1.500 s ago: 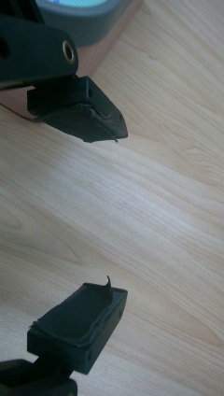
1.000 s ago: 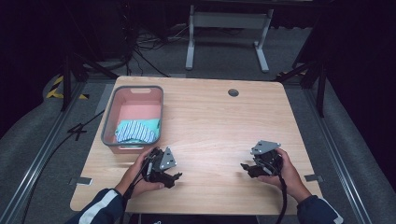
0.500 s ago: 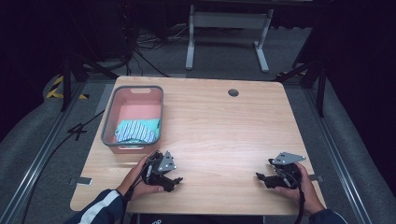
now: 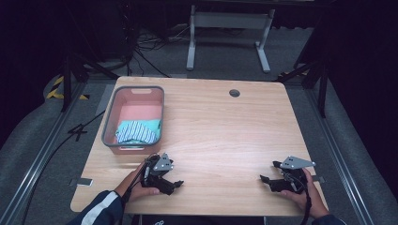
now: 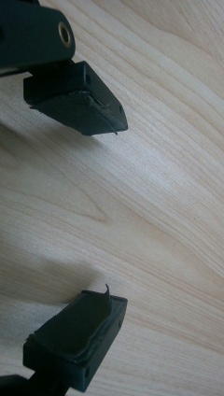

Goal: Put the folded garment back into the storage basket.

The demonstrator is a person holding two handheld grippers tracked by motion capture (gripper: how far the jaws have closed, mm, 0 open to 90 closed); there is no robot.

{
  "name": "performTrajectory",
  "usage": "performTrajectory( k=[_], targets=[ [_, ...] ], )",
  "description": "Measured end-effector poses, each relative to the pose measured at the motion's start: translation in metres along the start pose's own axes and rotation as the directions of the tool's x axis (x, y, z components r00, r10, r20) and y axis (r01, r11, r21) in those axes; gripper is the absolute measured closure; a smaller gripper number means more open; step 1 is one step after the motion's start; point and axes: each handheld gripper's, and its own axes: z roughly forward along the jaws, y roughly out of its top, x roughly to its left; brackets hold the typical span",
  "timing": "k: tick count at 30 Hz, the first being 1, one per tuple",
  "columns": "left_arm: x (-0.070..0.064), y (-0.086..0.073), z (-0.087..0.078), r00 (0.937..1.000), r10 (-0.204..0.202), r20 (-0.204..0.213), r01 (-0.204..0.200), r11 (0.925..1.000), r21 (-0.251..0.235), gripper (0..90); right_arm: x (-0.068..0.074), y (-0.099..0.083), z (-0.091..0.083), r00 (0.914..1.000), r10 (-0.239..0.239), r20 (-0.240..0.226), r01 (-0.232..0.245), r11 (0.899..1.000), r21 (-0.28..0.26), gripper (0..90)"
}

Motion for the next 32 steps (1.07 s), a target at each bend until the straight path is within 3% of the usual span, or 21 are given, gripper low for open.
performTrajectory(
  k=[32],
  targets=[
    [0.0005,0.0016,0.0017,1.0000,0.000,0.001,0.000,1.0000,0.006,11.5,-0.0002,0.0002,0.0002,1.0000,0.001,0.002,-0.001,1.000,0.002,19.3]
  ],
)
